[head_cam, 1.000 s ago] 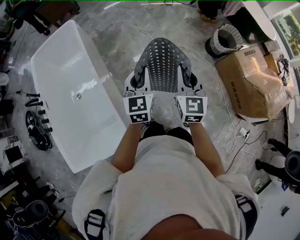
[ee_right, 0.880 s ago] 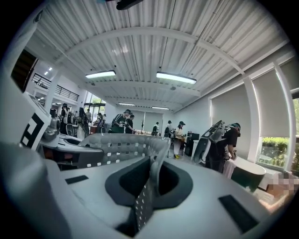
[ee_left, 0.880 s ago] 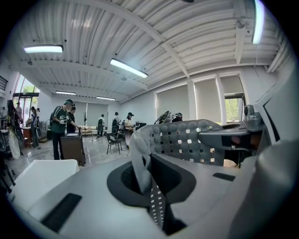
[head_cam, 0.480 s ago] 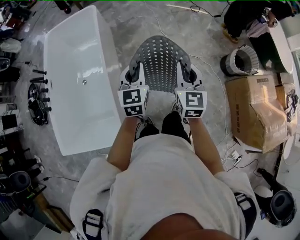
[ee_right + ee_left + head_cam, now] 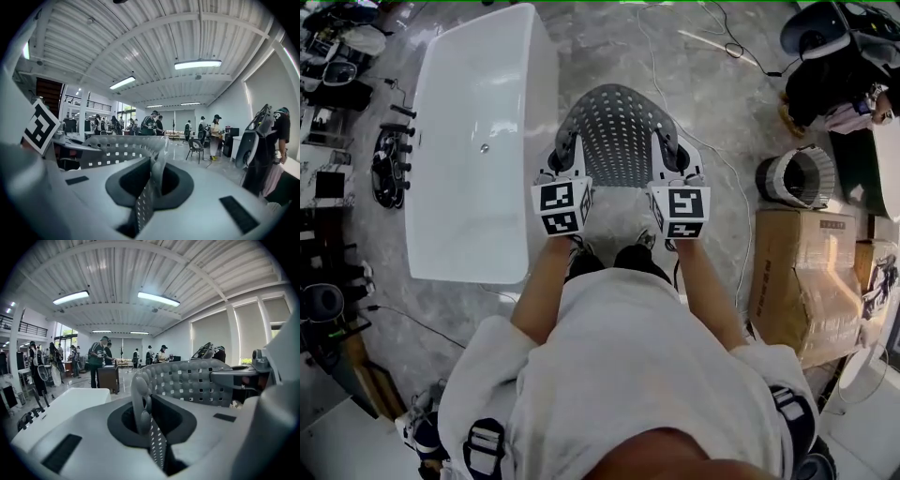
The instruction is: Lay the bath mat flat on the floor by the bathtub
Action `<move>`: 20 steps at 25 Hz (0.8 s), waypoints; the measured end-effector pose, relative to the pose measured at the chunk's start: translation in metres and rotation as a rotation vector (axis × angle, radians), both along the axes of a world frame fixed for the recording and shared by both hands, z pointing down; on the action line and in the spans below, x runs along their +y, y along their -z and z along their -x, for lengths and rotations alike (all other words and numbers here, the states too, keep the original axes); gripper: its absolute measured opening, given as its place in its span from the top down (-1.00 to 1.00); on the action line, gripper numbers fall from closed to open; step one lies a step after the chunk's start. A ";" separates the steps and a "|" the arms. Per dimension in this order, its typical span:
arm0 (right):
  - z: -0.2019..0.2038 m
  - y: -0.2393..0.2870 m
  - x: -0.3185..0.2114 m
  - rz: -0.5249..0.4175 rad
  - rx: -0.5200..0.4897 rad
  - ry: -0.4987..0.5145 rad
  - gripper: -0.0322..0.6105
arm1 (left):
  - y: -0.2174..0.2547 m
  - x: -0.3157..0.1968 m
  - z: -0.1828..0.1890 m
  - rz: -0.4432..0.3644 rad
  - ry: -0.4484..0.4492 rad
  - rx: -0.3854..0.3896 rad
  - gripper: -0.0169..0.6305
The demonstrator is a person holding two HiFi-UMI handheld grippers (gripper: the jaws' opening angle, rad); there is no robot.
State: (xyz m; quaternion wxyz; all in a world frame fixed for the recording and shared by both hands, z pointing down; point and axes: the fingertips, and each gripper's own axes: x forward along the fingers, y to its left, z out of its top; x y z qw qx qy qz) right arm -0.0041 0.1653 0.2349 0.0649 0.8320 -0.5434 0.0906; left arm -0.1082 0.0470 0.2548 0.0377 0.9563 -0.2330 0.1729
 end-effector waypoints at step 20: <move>-0.040 -0.024 -0.011 0.012 -0.020 0.136 0.83 | -0.017 -0.005 -0.022 -0.032 0.136 -0.031 0.85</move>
